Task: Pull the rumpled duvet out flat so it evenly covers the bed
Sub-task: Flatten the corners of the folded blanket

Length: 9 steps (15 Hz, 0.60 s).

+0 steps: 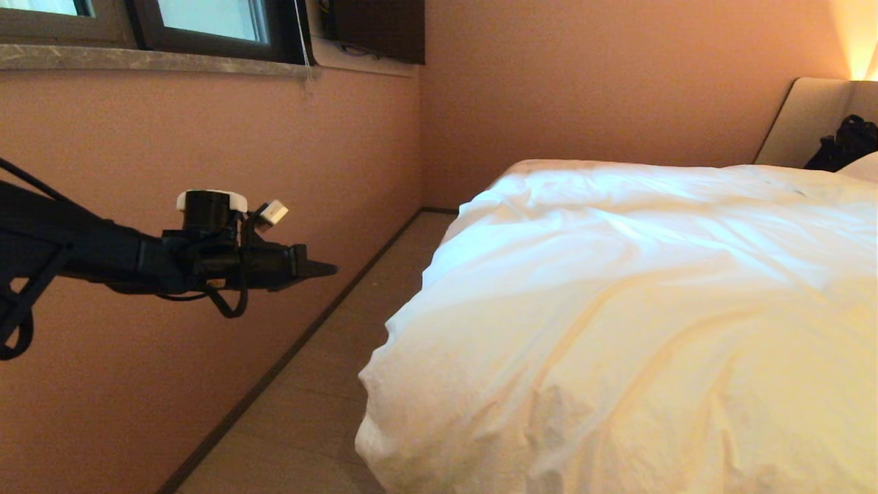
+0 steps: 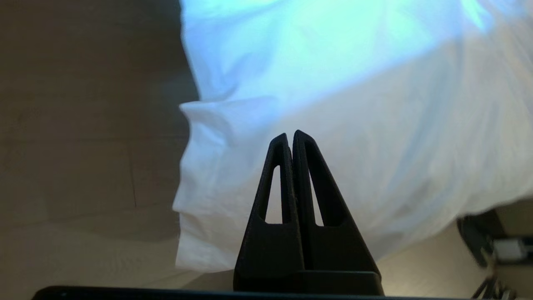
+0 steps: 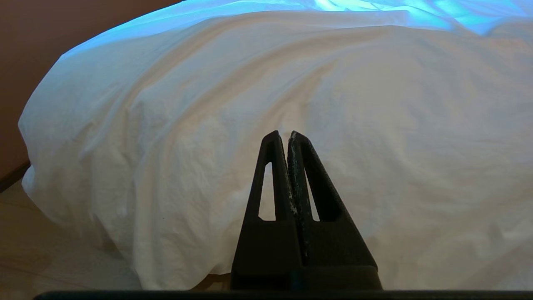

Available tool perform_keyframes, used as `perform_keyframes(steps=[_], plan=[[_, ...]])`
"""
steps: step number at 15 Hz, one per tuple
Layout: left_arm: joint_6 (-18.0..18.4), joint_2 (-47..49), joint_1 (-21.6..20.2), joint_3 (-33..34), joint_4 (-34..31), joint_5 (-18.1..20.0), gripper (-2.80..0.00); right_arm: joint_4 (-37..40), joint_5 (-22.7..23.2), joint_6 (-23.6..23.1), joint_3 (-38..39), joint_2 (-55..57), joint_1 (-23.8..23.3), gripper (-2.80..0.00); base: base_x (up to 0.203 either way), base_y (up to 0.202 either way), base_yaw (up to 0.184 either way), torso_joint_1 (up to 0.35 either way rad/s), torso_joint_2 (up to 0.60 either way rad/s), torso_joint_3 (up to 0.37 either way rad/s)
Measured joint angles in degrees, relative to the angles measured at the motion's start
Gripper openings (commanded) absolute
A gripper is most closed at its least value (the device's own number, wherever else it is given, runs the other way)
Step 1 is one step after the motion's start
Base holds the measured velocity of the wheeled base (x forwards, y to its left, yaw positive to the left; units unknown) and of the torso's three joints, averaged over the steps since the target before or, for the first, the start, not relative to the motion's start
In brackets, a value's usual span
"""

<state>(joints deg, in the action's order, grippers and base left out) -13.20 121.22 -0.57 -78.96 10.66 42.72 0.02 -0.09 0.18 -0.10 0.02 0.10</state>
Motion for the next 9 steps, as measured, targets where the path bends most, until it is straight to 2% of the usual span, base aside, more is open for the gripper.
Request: perform_keyframes(steps=[4,9], plan=[[-0.9,3.5,2.0,-6.7,-3.9,-6.1,-2.80,0.0,0.0,0.0,0.0,0.0,0.0,-2.80,0.000,0.000,0.000,0.000,0.00,0.000],[0.8,7.7,4.9,-10.7,-4.1,-9.7,-2.80,0.0,0.0,0.0,0.0,0.0,0.0,-2.80,0.000,0.000,0.000,0.000,0.00,0.000]])
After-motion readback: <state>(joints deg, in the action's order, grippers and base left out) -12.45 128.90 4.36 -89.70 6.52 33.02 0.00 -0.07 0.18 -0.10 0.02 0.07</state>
